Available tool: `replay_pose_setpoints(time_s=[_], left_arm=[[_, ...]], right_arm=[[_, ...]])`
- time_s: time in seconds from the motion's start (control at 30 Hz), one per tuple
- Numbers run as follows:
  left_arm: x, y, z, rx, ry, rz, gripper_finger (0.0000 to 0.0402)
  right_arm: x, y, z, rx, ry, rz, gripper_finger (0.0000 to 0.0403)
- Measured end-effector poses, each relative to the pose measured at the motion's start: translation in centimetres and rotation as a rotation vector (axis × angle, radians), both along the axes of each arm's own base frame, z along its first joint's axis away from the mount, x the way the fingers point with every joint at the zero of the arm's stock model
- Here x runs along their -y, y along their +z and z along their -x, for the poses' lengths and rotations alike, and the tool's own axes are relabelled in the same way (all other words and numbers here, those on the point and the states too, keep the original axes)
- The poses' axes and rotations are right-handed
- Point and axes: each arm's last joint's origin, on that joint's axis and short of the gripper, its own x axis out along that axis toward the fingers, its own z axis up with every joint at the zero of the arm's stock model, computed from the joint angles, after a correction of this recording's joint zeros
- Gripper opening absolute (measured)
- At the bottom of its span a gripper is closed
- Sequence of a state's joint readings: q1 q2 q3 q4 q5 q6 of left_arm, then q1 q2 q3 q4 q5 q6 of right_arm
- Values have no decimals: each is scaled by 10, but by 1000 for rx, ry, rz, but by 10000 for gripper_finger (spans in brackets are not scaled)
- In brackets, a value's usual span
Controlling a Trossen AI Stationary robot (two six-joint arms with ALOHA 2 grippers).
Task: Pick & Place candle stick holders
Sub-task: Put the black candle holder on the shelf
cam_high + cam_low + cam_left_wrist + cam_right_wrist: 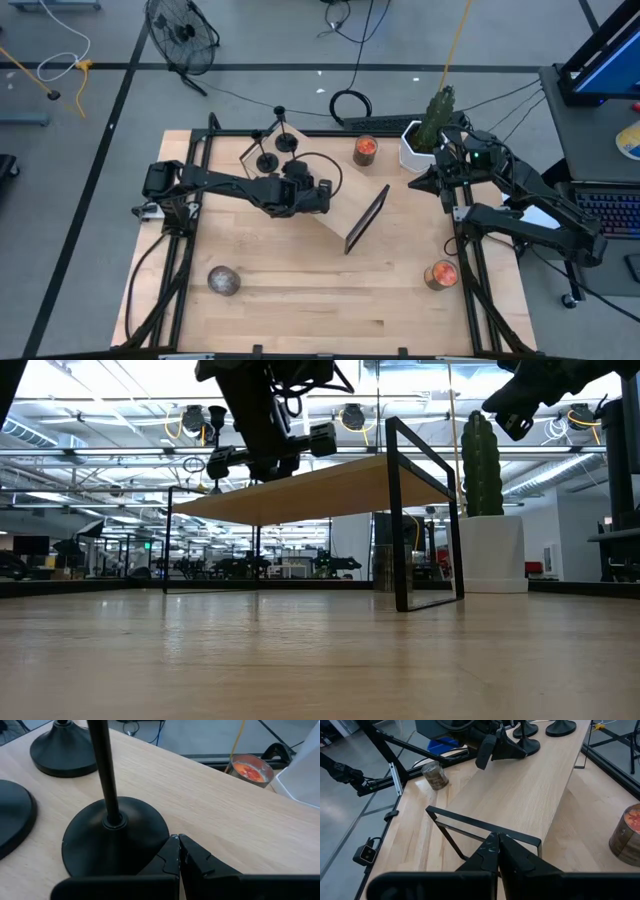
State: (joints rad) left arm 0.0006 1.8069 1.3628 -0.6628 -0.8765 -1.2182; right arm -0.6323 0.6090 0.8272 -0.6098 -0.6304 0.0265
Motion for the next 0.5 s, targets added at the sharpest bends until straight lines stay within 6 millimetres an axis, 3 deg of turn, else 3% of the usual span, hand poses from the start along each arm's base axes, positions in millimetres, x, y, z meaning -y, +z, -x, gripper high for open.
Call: replay_pose_setpoints(time_s=[0.5], left_arm=[[-6, 0, 3, -25, 35, -30, 1]], right_arm=[[0, 0, 0, 1, 2, -1, 0]])
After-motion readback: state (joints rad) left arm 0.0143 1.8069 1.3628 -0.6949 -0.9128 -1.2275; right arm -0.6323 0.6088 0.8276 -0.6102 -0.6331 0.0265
